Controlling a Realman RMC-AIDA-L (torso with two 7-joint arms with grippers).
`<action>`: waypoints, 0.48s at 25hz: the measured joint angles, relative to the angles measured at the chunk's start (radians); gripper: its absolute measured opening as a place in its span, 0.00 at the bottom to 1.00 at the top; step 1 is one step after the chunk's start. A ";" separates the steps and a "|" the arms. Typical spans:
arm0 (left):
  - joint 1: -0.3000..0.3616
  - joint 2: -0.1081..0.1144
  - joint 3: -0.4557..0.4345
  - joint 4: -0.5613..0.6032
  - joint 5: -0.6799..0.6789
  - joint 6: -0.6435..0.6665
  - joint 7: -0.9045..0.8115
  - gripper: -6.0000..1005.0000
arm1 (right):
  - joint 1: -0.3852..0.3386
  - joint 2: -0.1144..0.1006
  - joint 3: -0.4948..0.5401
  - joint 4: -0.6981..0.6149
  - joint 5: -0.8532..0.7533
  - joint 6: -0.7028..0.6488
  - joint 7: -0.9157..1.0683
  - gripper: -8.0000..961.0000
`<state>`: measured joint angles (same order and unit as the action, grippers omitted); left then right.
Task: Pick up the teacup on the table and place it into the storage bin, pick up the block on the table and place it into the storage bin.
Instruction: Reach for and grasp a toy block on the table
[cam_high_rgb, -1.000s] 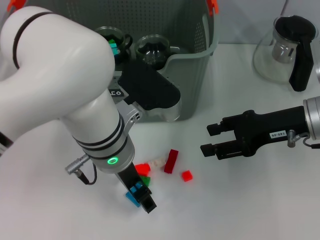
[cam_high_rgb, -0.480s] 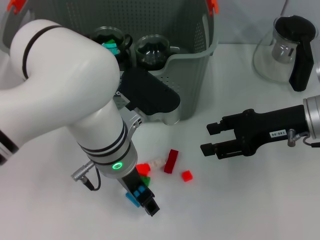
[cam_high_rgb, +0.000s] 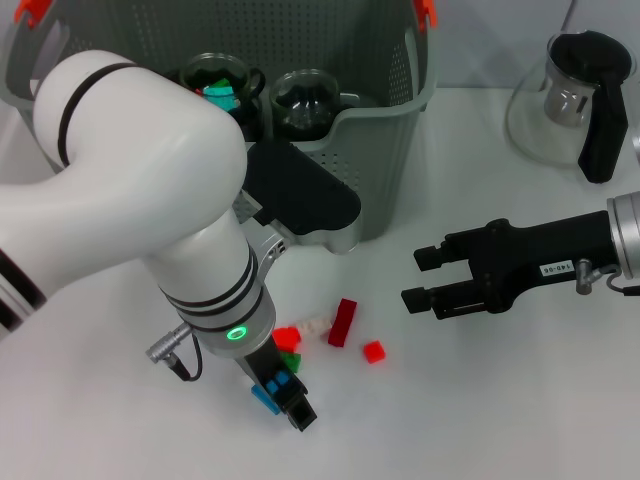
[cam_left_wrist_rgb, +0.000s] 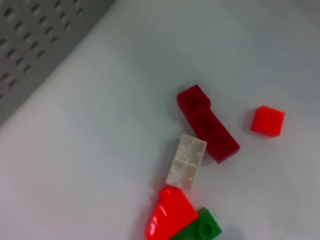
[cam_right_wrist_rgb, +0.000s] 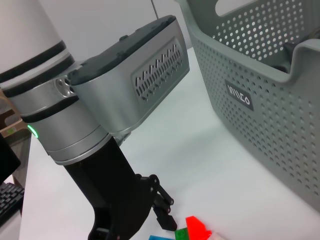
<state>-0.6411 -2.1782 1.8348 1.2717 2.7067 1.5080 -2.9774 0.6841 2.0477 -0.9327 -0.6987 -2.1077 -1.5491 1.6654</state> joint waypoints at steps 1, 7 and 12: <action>0.000 0.000 0.000 0.000 0.001 0.000 0.000 0.85 | 0.000 0.000 0.000 0.000 0.000 0.001 0.000 0.74; -0.002 0.000 0.001 0.000 0.003 -0.006 0.000 0.85 | 0.001 -0.001 0.000 -0.001 0.000 0.005 0.000 0.74; -0.002 0.000 0.003 -0.005 0.017 -0.011 0.000 0.85 | 0.002 -0.001 0.001 -0.001 0.000 0.006 0.000 0.74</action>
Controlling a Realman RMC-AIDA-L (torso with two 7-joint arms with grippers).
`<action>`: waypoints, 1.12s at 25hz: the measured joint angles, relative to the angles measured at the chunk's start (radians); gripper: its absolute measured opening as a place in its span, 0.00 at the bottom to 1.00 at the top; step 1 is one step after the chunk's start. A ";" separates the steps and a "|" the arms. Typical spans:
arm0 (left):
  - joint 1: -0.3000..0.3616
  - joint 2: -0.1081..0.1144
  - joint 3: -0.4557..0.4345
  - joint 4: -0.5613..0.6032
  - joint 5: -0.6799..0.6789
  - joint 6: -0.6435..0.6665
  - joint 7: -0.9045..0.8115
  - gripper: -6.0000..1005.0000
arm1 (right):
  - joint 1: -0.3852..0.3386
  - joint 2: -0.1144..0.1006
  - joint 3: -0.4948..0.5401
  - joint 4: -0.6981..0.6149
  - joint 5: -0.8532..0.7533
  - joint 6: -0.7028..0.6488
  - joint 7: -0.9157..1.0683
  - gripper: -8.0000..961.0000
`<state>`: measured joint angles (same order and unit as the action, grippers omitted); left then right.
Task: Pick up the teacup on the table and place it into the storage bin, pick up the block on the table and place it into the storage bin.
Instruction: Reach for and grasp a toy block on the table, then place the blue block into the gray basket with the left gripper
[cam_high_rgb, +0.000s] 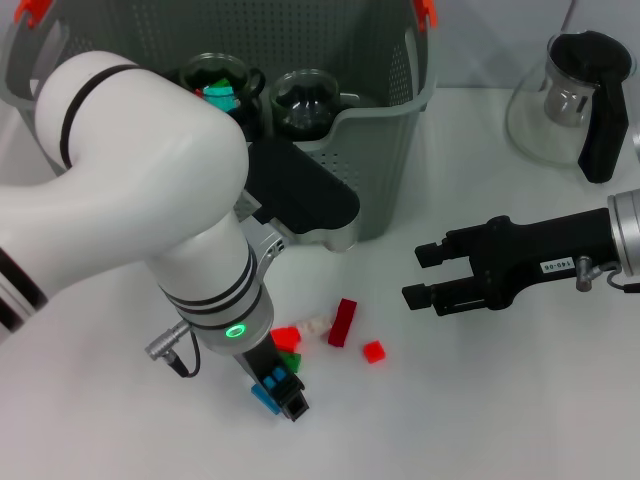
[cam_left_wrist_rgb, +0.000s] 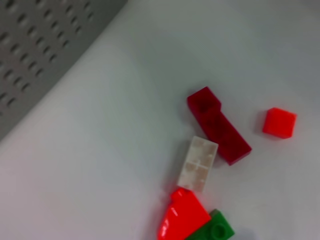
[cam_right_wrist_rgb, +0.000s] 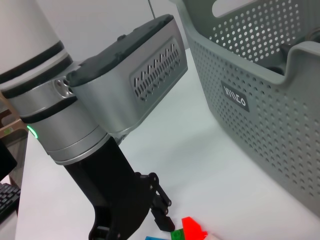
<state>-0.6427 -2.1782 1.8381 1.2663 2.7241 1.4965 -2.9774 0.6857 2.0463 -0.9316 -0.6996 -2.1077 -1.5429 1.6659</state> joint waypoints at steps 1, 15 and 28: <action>0.000 0.000 0.000 -0.002 0.005 -0.001 0.000 0.81 | 0.000 0.000 0.000 0.000 0.000 0.000 0.000 0.74; -0.001 0.000 0.011 -0.004 0.022 -0.008 0.000 0.58 | 0.000 0.000 0.010 0.000 0.000 0.001 -0.002 0.74; -0.010 0.008 -0.015 0.113 0.131 0.116 0.014 0.41 | -0.010 0.000 0.026 0.000 0.000 -0.007 -0.025 0.74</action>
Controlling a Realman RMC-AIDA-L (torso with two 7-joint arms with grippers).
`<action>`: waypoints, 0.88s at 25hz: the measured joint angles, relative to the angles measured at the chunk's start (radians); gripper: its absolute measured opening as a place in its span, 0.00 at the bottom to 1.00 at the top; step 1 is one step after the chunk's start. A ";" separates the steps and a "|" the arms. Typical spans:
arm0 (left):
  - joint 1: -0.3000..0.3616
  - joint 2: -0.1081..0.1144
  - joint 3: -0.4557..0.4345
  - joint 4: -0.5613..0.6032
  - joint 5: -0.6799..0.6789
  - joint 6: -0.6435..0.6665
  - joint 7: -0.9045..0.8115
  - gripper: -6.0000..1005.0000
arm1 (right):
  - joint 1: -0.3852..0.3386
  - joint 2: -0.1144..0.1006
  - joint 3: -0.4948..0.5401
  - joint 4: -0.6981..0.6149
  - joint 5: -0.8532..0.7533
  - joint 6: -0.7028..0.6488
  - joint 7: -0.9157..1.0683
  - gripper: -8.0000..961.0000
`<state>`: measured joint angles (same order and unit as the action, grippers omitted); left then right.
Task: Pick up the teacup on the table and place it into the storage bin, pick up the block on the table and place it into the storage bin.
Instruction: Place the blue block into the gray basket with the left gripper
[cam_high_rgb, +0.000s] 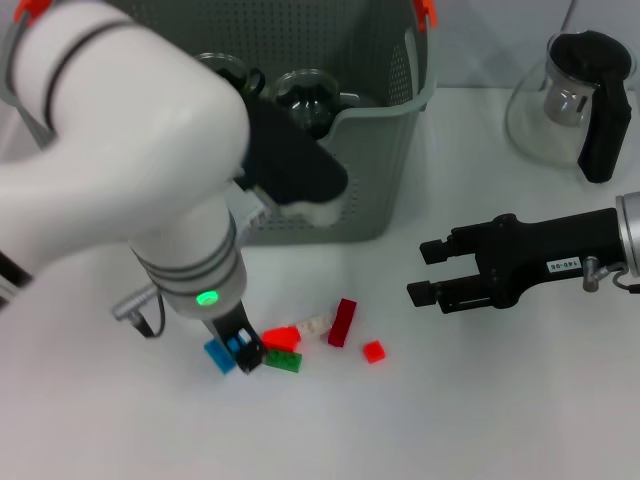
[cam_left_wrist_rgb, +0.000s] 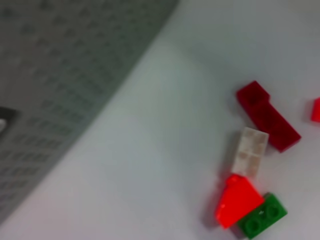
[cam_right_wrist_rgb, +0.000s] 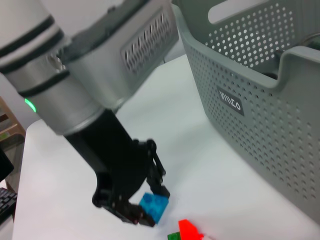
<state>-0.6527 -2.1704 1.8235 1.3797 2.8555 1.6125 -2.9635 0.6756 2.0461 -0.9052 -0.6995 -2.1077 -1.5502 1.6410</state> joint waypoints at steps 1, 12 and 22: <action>0.000 0.003 -0.020 0.029 0.001 0.027 0.013 0.41 | 0.000 0.000 0.000 0.000 0.000 -0.001 0.000 0.74; -0.003 0.002 -0.403 0.460 -0.079 0.272 0.168 0.41 | -0.004 -0.001 0.000 0.000 0.000 -0.014 -0.001 0.74; -0.105 0.021 -0.695 0.565 -0.156 0.273 0.289 0.41 | -0.010 -0.005 0.004 0.000 0.000 -0.028 0.000 0.75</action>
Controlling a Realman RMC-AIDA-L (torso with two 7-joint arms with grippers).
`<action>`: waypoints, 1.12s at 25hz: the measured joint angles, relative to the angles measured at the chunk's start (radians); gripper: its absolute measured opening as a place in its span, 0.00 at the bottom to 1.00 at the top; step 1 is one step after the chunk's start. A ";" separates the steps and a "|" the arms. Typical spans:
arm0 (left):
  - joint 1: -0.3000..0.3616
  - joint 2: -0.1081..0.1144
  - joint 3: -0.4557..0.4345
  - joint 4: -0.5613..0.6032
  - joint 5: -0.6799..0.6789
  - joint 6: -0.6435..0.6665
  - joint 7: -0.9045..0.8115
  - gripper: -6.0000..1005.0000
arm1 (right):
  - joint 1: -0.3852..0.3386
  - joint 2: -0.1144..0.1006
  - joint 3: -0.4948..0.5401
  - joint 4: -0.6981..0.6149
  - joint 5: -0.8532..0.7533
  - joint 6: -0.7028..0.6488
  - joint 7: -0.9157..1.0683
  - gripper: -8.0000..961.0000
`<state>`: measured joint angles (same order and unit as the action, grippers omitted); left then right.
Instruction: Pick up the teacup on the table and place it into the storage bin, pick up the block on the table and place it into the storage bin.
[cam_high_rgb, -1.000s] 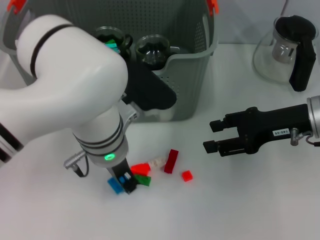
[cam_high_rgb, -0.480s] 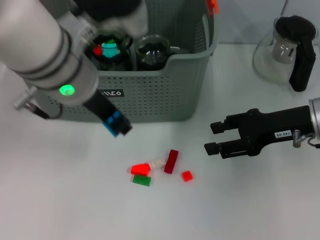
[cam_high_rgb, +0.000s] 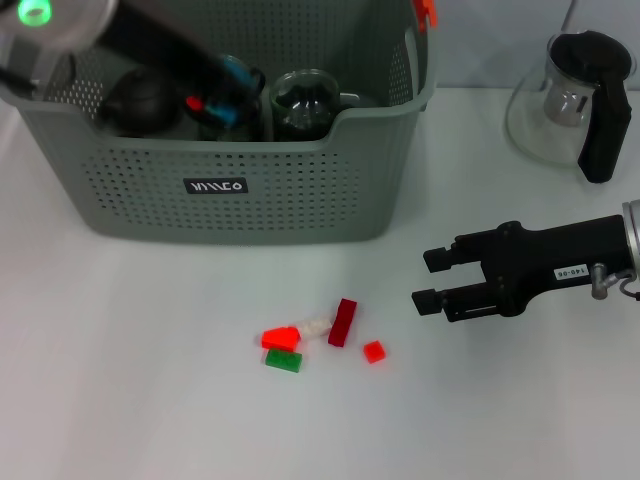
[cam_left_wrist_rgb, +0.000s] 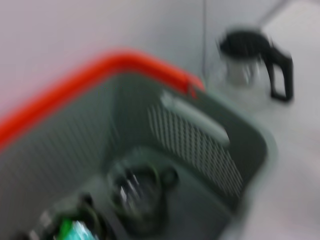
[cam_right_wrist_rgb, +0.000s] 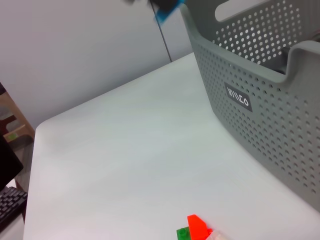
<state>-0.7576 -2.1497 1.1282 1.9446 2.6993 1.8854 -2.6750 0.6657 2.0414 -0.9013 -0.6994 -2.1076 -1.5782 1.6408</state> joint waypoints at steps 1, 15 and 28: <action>-0.014 0.000 -0.025 -0.010 0.000 -0.021 0.016 0.41 | 0.000 0.000 0.000 0.000 0.000 -0.001 0.000 0.75; -0.094 0.074 -0.125 -0.546 -0.007 -0.567 0.093 0.41 | 0.004 0.000 0.001 0.000 -0.001 -0.004 -0.003 0.74; -0.088 0.096 -0.145 -0.616 -0.010 -0.703 0.087 0.57 | 0.006 -0.006 0.002 0.000 0.000 -0.004 -0.003 0.74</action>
<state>-0.8458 -2.0539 0.9830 1.3282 2.6889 1.1823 -2.5879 0.6721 2.0357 -0.8989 -0.6994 -2.1077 -1.5825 1.6382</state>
